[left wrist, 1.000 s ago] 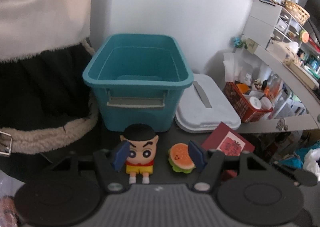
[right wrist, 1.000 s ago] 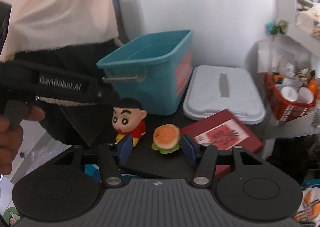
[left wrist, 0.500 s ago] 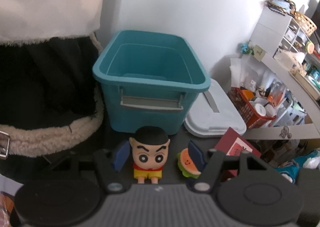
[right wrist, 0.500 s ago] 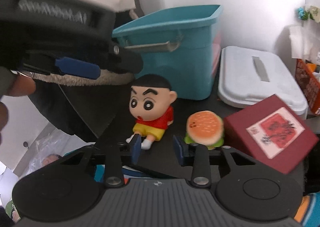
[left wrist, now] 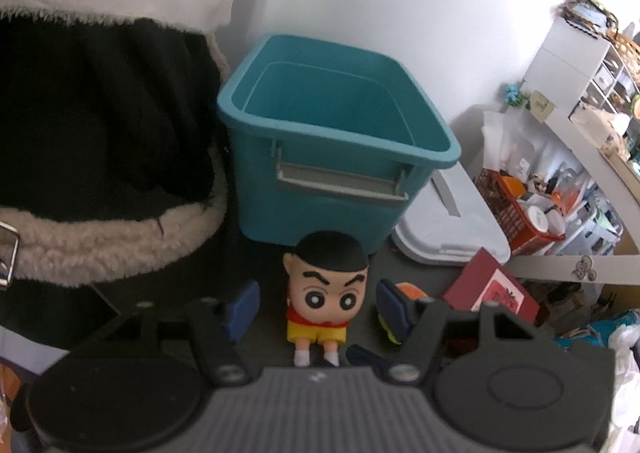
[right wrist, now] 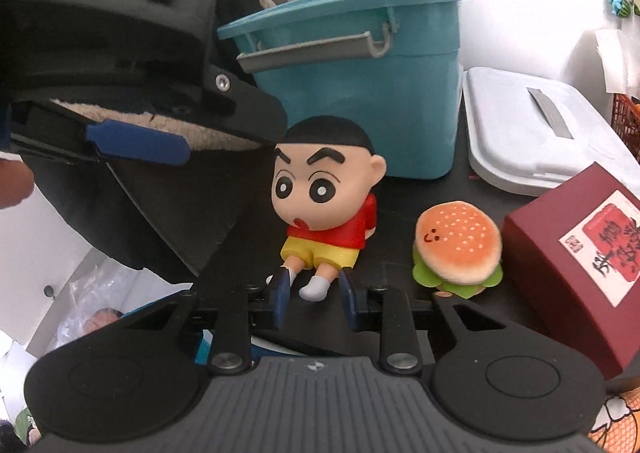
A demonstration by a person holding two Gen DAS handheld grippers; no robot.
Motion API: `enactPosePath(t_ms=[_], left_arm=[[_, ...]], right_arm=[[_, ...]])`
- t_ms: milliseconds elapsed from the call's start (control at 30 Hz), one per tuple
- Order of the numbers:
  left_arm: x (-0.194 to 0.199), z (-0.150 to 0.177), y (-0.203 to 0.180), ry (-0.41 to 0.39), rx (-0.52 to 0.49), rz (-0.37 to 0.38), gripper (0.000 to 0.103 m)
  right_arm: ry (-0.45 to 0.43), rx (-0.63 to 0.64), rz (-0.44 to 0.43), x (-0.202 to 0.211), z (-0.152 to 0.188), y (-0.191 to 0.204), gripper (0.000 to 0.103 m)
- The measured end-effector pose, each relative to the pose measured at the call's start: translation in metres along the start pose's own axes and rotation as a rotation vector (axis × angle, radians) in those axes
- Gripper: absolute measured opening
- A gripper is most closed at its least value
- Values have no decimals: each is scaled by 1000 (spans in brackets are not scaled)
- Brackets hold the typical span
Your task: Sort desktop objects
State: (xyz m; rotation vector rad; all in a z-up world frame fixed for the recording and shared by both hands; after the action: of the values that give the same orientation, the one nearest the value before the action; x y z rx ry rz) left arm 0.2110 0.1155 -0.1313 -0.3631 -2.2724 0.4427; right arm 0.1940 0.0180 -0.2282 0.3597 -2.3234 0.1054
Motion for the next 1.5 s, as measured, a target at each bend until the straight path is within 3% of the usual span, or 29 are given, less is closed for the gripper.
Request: enactPosePath(t_ms=[67, 800, 900, 933, 967, 1067, 1500], left_arm=[[2, -2, 0, -7, 5, 6, 67], [12, -5, 1, -33, 13, 19, 67], [12, -6, 3, -37, 20, 21, 67], [12, -7, 3, -37, 22, 22, 67], [12, -7, 4, -37, 25, 24, 67], [11, -7, 5, -37, 30, 28, 67], [17, 0, -9, -63, 67, 4, 67]], right_arm=[[3, 13, 5, -4, 3, 2, 19], [-2, 21, 109, 17, 7, -27, 17], [-35, 32, 109, 22, 4, -25, 37], [-50, 34, 105, 23, 3, -24, 52], [-66, 38, 103, 24, 2, -22, 59], [-105, 77, 102, 21, -1, -13, 66], [-182, 135, 87, 0, -8, 5, 69]])
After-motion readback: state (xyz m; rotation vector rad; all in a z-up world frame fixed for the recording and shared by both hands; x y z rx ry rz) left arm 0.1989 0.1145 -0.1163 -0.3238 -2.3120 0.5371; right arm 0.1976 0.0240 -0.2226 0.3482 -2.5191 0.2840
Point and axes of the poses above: each gripper's, at about its wrist camera, not at the fingertips, and x roughly against the way its jaws point, y to its left, z to its underside, the point moved 6 cm from there along -x, roughly the way its jaws point, and after that the axes turned 13 degrees about z, right-handed, at the moved point
